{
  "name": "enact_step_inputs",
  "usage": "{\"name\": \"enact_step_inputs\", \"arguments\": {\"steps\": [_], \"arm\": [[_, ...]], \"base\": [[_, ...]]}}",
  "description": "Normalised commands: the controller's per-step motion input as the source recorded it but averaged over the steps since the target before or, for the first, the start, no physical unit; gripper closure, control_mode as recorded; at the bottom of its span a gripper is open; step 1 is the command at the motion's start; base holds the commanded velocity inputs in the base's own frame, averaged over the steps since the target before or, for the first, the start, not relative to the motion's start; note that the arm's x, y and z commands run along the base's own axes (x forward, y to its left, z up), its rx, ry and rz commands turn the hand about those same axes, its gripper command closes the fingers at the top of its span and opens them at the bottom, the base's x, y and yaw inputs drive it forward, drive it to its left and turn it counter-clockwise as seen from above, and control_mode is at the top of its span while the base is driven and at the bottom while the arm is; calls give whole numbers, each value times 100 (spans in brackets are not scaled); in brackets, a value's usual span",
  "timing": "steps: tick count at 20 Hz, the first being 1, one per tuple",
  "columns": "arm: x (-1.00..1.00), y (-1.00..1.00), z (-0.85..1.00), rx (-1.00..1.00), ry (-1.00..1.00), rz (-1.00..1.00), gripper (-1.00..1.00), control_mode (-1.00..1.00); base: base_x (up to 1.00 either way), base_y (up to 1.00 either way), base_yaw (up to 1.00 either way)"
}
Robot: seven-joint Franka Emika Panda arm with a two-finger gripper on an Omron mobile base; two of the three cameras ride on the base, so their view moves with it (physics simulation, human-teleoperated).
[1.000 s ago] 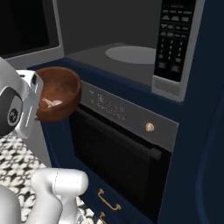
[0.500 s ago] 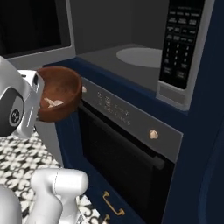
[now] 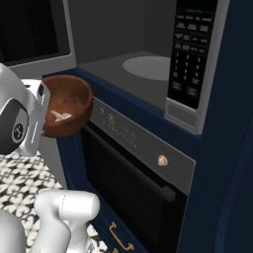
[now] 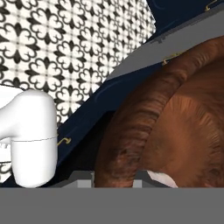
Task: Pick the garlic from the sink and place it in the bowl. Then pick the bowl and place it in the microwave. Then close the microwave door and press the start button.
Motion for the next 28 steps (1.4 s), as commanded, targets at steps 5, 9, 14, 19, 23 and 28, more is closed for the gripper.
{"name": "enact_step_inputs", "arguments": {"steps": [5, 9, 14, 19, 23, 28], "arm": [[-4, 0, 9, 0, -12, -9, 100, -100], [8, 4, 32, 0, -31, -40, 100, -100], [12, -20, 67, 5, -22, -21, 100, -100], [21, -37, 53, 4, -9, -11, 100, -100], [49, -58, 12, 1, 0, -2, 100, -100], [75, -70, 27, 5, 1, -1, 100, -100]], "base": [[0, 0, 0], [0, 0, 0], [0, 0, 0], [0, 0, 0], [0, 0, 0], [0, 0, 0]]}}
